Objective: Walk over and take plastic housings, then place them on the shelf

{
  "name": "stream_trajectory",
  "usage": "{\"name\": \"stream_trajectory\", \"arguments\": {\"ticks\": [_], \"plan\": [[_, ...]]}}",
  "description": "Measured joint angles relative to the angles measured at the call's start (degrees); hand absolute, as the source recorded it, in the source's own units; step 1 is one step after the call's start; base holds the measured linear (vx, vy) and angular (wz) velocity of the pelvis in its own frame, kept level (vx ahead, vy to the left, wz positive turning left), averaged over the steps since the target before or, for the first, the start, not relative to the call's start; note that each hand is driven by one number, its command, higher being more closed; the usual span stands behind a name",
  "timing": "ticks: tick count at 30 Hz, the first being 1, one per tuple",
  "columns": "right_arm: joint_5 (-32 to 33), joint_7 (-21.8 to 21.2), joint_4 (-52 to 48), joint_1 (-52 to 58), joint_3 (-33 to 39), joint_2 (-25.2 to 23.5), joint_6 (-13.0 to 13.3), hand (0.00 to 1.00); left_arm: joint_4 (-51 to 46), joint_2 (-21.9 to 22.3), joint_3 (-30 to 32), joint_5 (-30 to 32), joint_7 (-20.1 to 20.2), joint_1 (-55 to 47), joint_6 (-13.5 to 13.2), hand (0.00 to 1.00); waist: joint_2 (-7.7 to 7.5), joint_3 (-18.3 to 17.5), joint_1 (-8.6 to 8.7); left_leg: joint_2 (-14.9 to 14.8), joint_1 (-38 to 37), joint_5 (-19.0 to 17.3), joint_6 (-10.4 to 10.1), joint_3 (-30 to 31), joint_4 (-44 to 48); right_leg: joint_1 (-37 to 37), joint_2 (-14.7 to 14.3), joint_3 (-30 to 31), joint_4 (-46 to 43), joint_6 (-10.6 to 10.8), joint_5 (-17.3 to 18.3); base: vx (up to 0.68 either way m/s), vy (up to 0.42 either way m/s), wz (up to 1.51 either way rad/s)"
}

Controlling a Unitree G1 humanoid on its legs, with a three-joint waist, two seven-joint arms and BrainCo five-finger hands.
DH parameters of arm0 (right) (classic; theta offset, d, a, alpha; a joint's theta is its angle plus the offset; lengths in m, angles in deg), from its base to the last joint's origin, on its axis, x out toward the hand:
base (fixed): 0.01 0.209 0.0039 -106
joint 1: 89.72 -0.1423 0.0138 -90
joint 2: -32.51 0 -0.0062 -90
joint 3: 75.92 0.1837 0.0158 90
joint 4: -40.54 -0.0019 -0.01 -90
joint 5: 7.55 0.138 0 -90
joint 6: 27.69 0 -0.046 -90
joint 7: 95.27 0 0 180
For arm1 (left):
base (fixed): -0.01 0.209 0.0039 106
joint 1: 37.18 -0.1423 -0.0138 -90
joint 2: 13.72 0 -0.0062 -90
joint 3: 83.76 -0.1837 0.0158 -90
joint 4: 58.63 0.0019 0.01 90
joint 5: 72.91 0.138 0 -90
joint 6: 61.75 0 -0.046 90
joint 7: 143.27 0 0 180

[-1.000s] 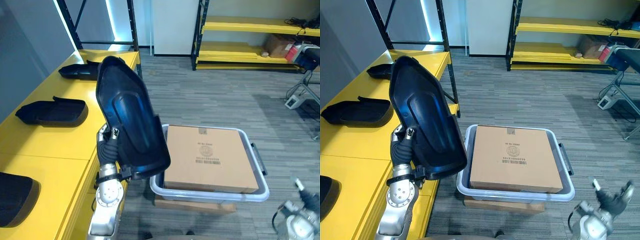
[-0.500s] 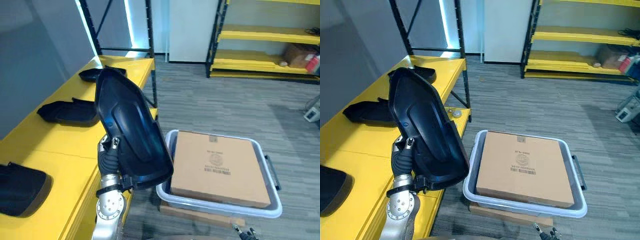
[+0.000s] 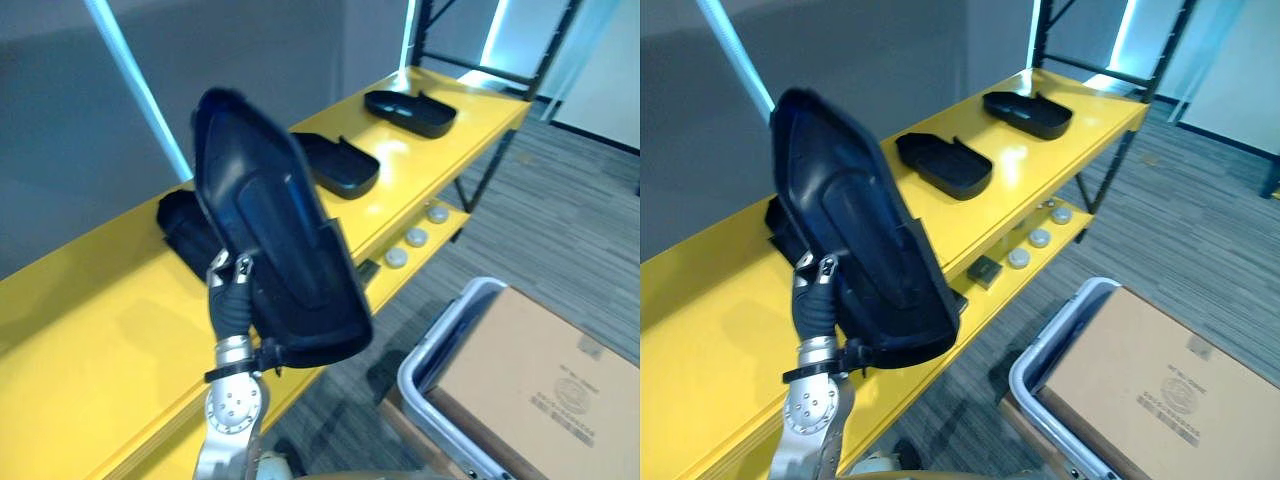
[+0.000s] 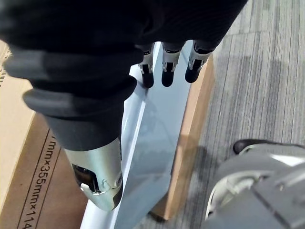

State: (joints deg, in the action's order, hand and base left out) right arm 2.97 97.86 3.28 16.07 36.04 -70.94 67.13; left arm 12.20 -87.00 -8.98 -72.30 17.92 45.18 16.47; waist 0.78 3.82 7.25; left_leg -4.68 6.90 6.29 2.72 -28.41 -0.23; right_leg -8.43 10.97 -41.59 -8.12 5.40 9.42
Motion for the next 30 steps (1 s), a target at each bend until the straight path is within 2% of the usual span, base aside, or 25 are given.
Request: {"name": "stream_trajectory", "arguments": {"ticks": [2,4,5,6,7,8,9,10,11,12,13,14,15,16,17,18,20,22,24,28,29,30], "plan": [[-0.31,0.24,0.45,-0.85,0.11,0.77,-0.12,0.0,0.19,-0.06,-0.5,0.01,0.21,0.1,0.08,1.0,0.27,0.12,-0.07,1.08,-0.87,-0.01,0.01,-0.16,-1.3,0.26,1.56,-0.05,-2.42,-0.18,0.26,0.0,0.125,0.02],[-1.32,0.38,0.46,-0.95,0.11,1.92,-0.29,0.0,0.67,-0.05,-1.04,0.01,1.09,0.1,0.08,1.0,0.73,0.54,-0.02,2.21,-2.04,-0.72,0.42,-0.17,-1.7,1.2,4.38,0.17,-8.06,-1.71,1.3,-0.03,0.136,0.06],[-2.31,0.38,0.41,-0.89,0.11,2.58,-0.31,0.0,1.12,-0.34,-1.22,0.05,1.42,0.07,0.1,1.0,0.92,0.73,-0.09,3.14,-2.45,-1.45,1.02,0.18,-1.76,2.93,6.44,2.91,-14.55,-4.57,2.39,-0.06,0.139,0.27],[-3.04,0.0,0.33,-0.64,-0.02,2.94,-0.52,0.0,2.04,-0.61,-1.58,0.05,1.42,0.08,0.1,1.0,1.49,0.85,0.05,3.5,-2.81,-2.49,1.78,1.53,-1.08,5.74,7.56,9.16,-21.4,-10.4,1.7,-0.05,0.144,0.4],[-3.66,-0.99,0.34,-0.5,-0.26,3.0,-0.95,0.0,2.5,-0.69,-1.82,0.06,1.41,0.07,0.11,1.0,2.07,0.92,0.15,3.49,-2.8,-2.63,1.98,2.58,-0.87,7.52,7.1,13.11,-24.66,-13.31,0.6,0.0,0.136,0.89],[-4.5,-2.47,0.45,-0.38,-1.28,2.59,-1.49,0.0,3.26,-1.07,-2.16,0.07,1.41,0.19,0.09,1.0,3.69,1.35,0.85,3.45,-2.75,-2.51,1.81,6.34,-1.12,10.7,3.03,22.93,-26.72,-11.89,3.99,0.04,0.082,1.3],[-4.59,-3.52,0.39,-0.67,-2.68,0.81,-1.65,0.0,3.47,-1.16,-2.09,0.13,1.32,0.15,0.08,1.0,3.46,1.79,1.39,3.95,-2.55,-2.38,1.57,9.65,-2.6,12.35,-2.98,32.19,-25.94,-8.68,7.28,0.03,0.048,1.43],[-4.38,-4.08,0.34,-0.92,-2.14,-0.03,-1.75,0.0,3.76,-1.11,-1.89,0.2,1.2,0.07,0.06,1.0,3.91,2.2,1.32,4.42,-2.24,-2.59,1.23,10.91,-3.89,12.96,-5.91,36.42,-25.1,-7.57,8.38,-0.03,0.001,1.51],[-4.49,-4.64,0.43,-1.36,-2.36,-0.11,-1.53,0.0,4.5,-1.22,-1.12,0.21,1.11,-0.33,0.09,1.0,2.45,2.1,1.61,6.81,-2.17,-6.52,-3.45,12.68,-5.83,14.3,-9.02,43.39,-21.01,-7.25,9.9,0.01,0.006,1.35],[-4.47,-4.32,0.51,-1.39,-2.95,-2.68,-1.43,0.0,3.74,-2.25,-0.17,0.94,0.83,-0.44,0.27,1.0,-4.46,1.96,1.4,11.13,0.07,-9.07,-0.67,12.16,3.62,15.24,-3.67,45.62,-16.2,-9.51,11.38,0.01,-0.001,1.51],[-4.31,-4.14,-0.88,-1.09,-4.42,-3.25,-1.25,0.0,3.97,-1.72,0.34,1.44,0.22,-0.48,0.0,1.0,-5.77,3.42,1.03,8.47,3.45,-12.15,3.74,13.38,22.37,15.58,-2.13,43.79,-19.29,-4.43,10.55,0.06,-0.025,1.07],[-4.28,-4.44,-2.25,0.16,-5.01,-2.32,-1.4,0.0,4.29,0.52,0.38,1.59,-0.09,-2.19,0.27,1.0,-2.14,2.96,-0.55,3.0,2.15,-18.69,-3.13,15.69,25.24,15.5,-5.49,41.94,-19.4,-4.0,11.0,0.05,0.056,0.63],[-4.24,-4.57,-2.58,-0.02,-5.28,-2.0,-1.54,0.0,4.61,1.57,0.41,1.76,-0.09,-3.1,0.28,1.0,-1.09,3.52,-2.43,2.37,0.9,-20.99,-3.86,16.29,22.85,14.3,-5.78,42.17,-19.46,-3.56,11.04,0.06,0.094,0.44],[-4.24,-4.57,-2.56,-0.01,-7.27,-1.57,-1.47,0.0,4.61,1.23,0.47,1.76,0.0,-4.4,0.29,1.0,-1.71,3.21,-2.84,3.25,0.51,-20.04,-3.53,17.6,20.9,12.72,-4.92,40.81,-16.7,-2.5,9.56,0.07,0.14,0.36],[-4.25,-4.58,-2.61,-0.12,-7.43,-1.55,-1.48,0.0,4.59,1.0,0.48,1.75,0.19,-4.77,0.22,1.0,-1.19,2.72,-2.98,3.44,0.19,-19.89,-3.47,17.99,19.99,11.94,-4.89,40.2,-15.35,-2.4,8.97,0.08,0.065,0.53],[-4.25,-4.56,-3.03,-0.23,-7.5,-1.68,-1.45,0.0,4.58,0.76,0.69,1.66,0.63,-4.98,0.22,1.0,-1.53,2.55,-3.29,3.42,0.27,-19.55,-3.46,18.41,19.65,10.59,-4.79,39.12,-13.13,-2.37,7.92,0.11,0.048,0.42],[-4.25,-4.55,-4.46,-0.32,-7.65,-2.61,-1.41,0.0,4.55,0.47,1.37,1.31,1.33,-5.09,0.22,1.0,-2.44,2.1,-3.7,3.42,0.11,-18.82,-2.83,19.11,19.54,8.87,-4.84,37.85,-11.07,-2.25,7.29,0.13,0.01,0.33],[-4.25,-4.54,-5.21,-0.27,-8.85,-3.89,-1.26,0.0,4.51,-0.43,1.31,1.06,1.87,-6.16,0.24,1.0,-4.48,0.67,-4.24,3.54,-1.12,-18.38,-2.52,18.85,19.25,7.15,-4.82,37.02,-9.46,-2.19,6.7,0.21,-0.025,0.24],[-4.27,-4.53,-5.52,-0.2,-8.86,-4.44,-1.24,0.0,4.47,-0.45,1.16,1.03,2.6,-7.54,0.26,1.0,-5.09,0.25,-5.1,3.14,-2.95,-18.13,-2.66,18.78,18.17,5.6,-5.31,36.91,-9.0,-2.33,5.34,0.19,-0.011,0.11],[-4.27,-4.53,-6.74,-0.21,-9.32,-4.65,-0.89,0.0,4.1,-0.52,1.18,1.03,2.64,-9.5,0.3,1.0,-5.04,-1.07,-5.47,2.53,-5.7,-15.63,-3.06,18.35,14.23,4.51,-6.16,36.92,-8.77,-2.91,1.87,0.11,0.01,0.11],[-4.29,-4.53,-6.87,-0.2,-9.62,-4.6,-0.8,0.0,4.02,-0.52,1.15,1.04,2.68,-9.61,0.3,1.0,-4.97,-1.29,-5.86,2.42,-6.47,-14.59,-3.2,18.08,12.89,4.43,-6.32,36.88,-8.92,-2.71,0.93,0.07,0.015,0.09],[-4.29,-4.53,-6.97,-0.2,-9.67,-4.6,-0.68,0.0,3.9,-0.52,1.15,1.04,2.69,-9.58,0.3,1.0,-4.88,-1.25,-6.36,2.17,-7.12,-13.91,-3.25,17.94,11.94,4.41,-6.68,36.8,-9.5,-3.38,0.27,0.07,0.009,0.11]]}}
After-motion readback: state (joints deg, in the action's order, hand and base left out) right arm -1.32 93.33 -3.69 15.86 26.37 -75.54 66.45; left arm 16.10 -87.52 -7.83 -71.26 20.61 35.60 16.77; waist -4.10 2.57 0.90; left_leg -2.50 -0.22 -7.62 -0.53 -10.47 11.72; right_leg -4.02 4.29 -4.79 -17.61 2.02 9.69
